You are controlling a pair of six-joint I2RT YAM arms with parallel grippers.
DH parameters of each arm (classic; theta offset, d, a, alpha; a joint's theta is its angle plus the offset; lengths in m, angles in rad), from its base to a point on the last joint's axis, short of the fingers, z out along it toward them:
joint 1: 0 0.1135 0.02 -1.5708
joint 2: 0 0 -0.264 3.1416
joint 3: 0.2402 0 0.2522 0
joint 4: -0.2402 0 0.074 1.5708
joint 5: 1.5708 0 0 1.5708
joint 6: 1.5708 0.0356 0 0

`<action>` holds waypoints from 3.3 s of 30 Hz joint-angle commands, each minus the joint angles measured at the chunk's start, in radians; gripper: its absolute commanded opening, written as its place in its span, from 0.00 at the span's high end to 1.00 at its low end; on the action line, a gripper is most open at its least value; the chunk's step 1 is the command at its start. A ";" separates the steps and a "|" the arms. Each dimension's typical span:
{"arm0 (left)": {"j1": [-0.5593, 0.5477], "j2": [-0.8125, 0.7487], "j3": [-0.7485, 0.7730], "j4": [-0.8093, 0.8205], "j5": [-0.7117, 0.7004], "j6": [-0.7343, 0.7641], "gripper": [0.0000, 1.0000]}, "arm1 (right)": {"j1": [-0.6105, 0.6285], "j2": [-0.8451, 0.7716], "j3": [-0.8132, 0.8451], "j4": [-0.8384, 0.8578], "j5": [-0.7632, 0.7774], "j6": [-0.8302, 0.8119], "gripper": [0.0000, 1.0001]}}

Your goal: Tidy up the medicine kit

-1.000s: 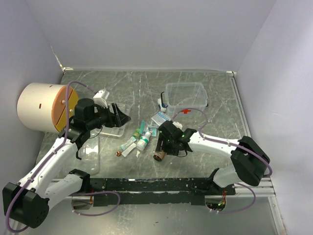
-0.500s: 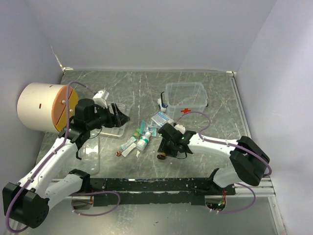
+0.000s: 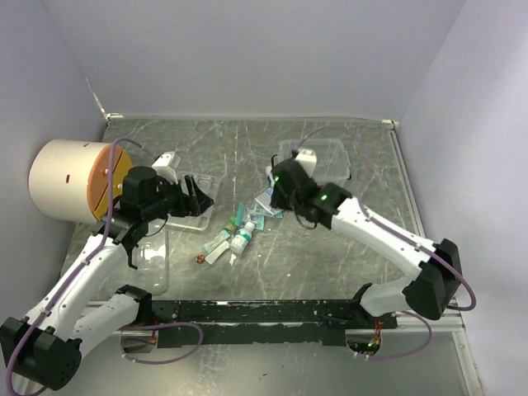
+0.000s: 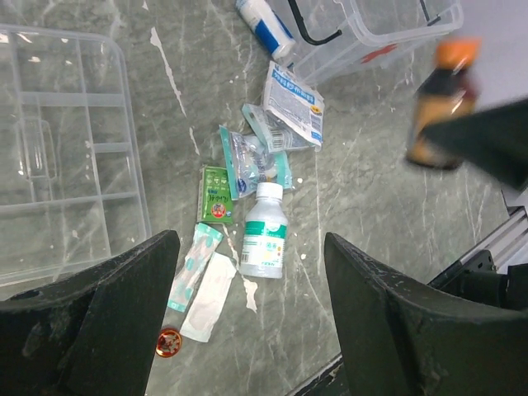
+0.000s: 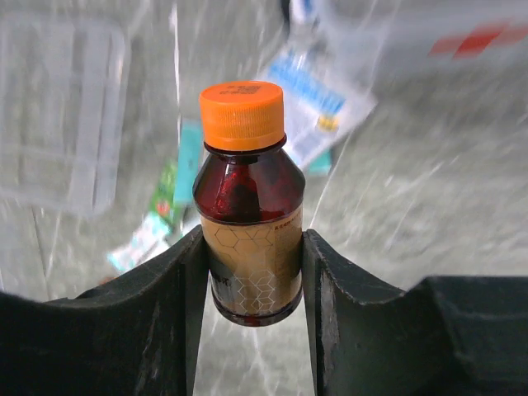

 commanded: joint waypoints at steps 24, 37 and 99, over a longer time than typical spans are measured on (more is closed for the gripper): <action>-0.007 -0.222 -0.033 -0.163 -0.110 0.001 0.16 | -0.597 0.521 0.437 0.066 -0.087 -0.787 0.68; -0.007 -0.192 -0.030 -0.168 -0.118 0.003 0.16 | -0.602 0.643 0.525 -0.078 -0.073 -0.855 0.66; 0.052 -0.164 -0.034 -0.148 -0.078 -0.003 0.15 | -0.609 0.612 0.620 -0.222 0.007 -0.696 0.41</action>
